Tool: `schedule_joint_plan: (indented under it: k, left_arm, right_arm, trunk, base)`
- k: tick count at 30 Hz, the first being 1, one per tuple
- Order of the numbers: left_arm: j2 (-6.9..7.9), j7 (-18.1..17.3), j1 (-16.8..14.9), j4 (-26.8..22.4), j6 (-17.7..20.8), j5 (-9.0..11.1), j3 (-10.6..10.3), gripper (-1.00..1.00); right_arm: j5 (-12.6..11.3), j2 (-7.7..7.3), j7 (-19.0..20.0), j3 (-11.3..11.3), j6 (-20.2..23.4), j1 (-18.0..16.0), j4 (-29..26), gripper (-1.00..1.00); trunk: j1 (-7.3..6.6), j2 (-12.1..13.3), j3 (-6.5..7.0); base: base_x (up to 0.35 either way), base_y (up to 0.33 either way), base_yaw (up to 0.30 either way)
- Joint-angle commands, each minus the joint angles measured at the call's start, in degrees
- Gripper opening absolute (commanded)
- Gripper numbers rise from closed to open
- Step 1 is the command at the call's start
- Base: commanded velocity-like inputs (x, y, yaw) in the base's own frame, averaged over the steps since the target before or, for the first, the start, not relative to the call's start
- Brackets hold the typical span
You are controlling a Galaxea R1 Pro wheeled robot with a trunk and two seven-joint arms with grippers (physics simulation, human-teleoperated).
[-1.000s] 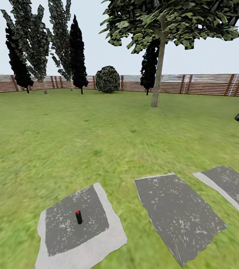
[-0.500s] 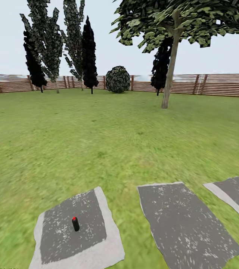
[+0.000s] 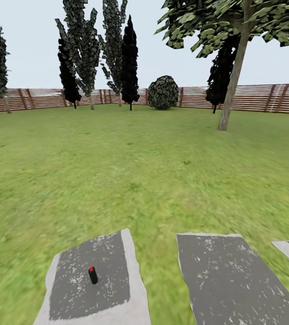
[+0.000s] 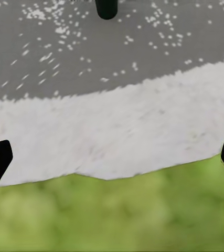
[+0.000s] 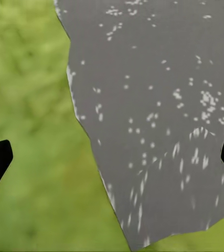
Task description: Pick up the pesticide atomizer in the garden and spray insectifuge to fully cover both potted plants in the garden.
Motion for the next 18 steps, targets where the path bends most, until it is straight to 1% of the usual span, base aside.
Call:
schedule_joint_plan:
  k: [1,18]
  left_arm:
    - [0.00,0.0,0.0,0.1,-0.2,0.0,0.0,1.00]
    - [0.00,0.0,0.0,0.1,-0.2,0.2,0.0,1.00]
  right_arm:
    - [0.0,0.01,0.0,-0.1,-0.2,0.0,0.0,1.00]
    - [0.0,0.01,0.0,-0.1,-0.2,0.0,0.0,1.00]
  trunk:
    - [0.01,0.0,-0.05]
    - [0.01,0.0,-0.05]
  base:
    - [0.195,-0.225,0.278]
    - [0.185,-0.229,0.278]
